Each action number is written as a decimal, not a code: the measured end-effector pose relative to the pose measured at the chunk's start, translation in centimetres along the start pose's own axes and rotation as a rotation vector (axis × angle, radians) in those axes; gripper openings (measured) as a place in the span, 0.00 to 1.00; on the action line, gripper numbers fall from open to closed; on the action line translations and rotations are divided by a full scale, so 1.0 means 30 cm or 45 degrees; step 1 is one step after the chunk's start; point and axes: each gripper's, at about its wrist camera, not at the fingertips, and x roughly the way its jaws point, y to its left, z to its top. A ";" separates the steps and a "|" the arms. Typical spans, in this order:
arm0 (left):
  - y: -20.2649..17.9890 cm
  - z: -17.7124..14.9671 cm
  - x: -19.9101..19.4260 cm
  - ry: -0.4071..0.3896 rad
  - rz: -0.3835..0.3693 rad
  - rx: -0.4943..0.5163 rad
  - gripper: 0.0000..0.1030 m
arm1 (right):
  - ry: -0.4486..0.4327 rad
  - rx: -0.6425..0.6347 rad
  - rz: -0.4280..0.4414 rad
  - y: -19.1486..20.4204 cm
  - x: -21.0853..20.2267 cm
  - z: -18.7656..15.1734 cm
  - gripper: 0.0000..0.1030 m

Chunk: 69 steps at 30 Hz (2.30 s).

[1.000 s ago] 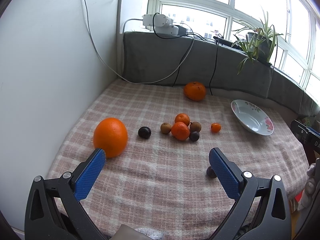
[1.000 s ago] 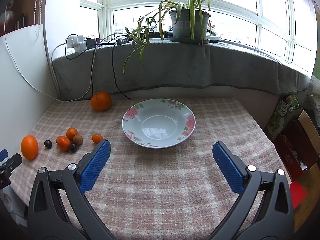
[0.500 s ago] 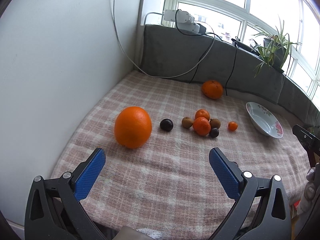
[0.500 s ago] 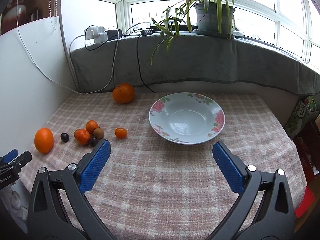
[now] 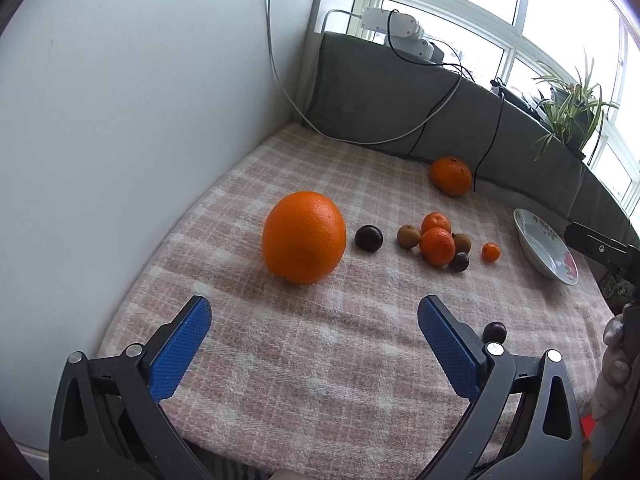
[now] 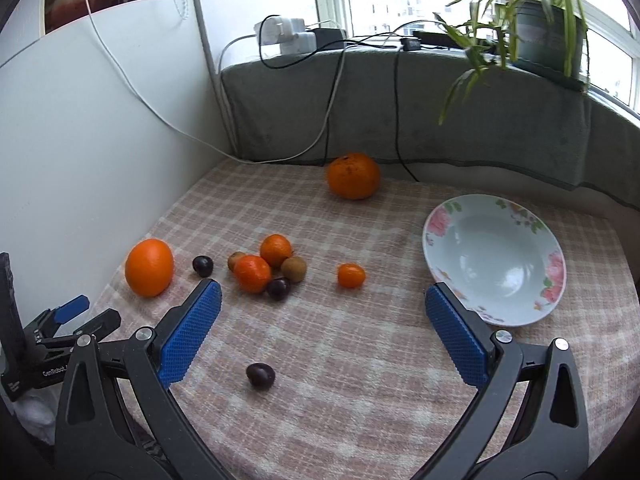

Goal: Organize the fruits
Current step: 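Move both grippers toward the large orange, then close both grippers around the large orange and lift it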

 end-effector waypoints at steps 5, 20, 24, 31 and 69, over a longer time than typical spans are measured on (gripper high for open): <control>0.030 -0.004 0.025 0.021 -0.011 -0.020 0.93 | 0.078 -0.085 0.181 0.087 0.100 0.035 1.00; 0.096 -0.001 0.102 0.068 -0.085 -0.095 0.82 | 0.375 -0.192 0.533 0.287 0.395 0.131 1.00; 0.110 0.005 0.130 0.094 -0.108 -0.122 0.74 | 0.437 -0.196 0.607 0.343 0.457 0.135 1.00; 0.134 0.016 0.154 0.103 -0.164 -0.168 0.69 | 0.516 -0.211 0.702 0.409 0.521 0.131 0.92; 0.104 0.041 0.191 0.100 -0.234 -0.175 0.48 | 0.601 -0.236 0.737 0.485 0.607 0.081 0.70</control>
